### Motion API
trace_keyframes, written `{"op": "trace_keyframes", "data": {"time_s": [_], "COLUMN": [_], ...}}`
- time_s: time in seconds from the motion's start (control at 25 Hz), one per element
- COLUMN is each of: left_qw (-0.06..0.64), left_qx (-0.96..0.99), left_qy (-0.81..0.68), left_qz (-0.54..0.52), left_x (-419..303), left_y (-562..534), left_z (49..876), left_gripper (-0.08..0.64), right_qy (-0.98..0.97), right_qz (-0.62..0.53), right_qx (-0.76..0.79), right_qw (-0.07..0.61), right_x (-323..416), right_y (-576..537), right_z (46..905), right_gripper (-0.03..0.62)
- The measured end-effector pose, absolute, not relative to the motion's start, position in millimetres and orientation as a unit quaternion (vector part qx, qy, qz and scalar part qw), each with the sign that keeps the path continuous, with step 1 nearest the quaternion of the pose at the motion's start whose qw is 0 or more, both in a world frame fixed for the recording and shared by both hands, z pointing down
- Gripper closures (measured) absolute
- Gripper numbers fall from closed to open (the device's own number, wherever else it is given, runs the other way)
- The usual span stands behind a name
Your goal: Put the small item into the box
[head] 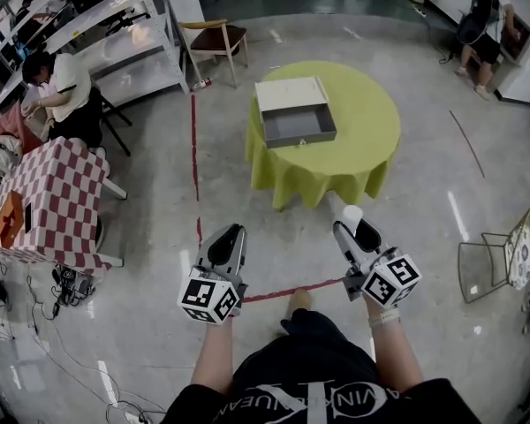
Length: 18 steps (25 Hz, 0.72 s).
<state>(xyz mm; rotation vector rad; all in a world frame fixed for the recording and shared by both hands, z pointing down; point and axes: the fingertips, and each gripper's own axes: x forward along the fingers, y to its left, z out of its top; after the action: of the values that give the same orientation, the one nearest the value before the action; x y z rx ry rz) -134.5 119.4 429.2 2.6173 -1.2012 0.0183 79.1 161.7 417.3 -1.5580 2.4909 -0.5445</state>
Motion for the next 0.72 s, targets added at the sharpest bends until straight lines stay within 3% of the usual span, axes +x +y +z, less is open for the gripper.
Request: {"op": "trace_keyframes", "data": {"time_s": [0.72], "left_qw": [0.135], "left_qx": [0.888], "left_qy": [-0.440], "left_qz": [0.022], "left_x": [-83], "left_y": [55], "left_z": [442], "left_gripper": [0.523], "right_qy": [0.841], "right_qz": [-0.209], "right_qx": [-0.492], "right_qw": [0.085], "right_x": [134], "right_y": [82], "right_z": [436], "right_gripper": [0.403]}}
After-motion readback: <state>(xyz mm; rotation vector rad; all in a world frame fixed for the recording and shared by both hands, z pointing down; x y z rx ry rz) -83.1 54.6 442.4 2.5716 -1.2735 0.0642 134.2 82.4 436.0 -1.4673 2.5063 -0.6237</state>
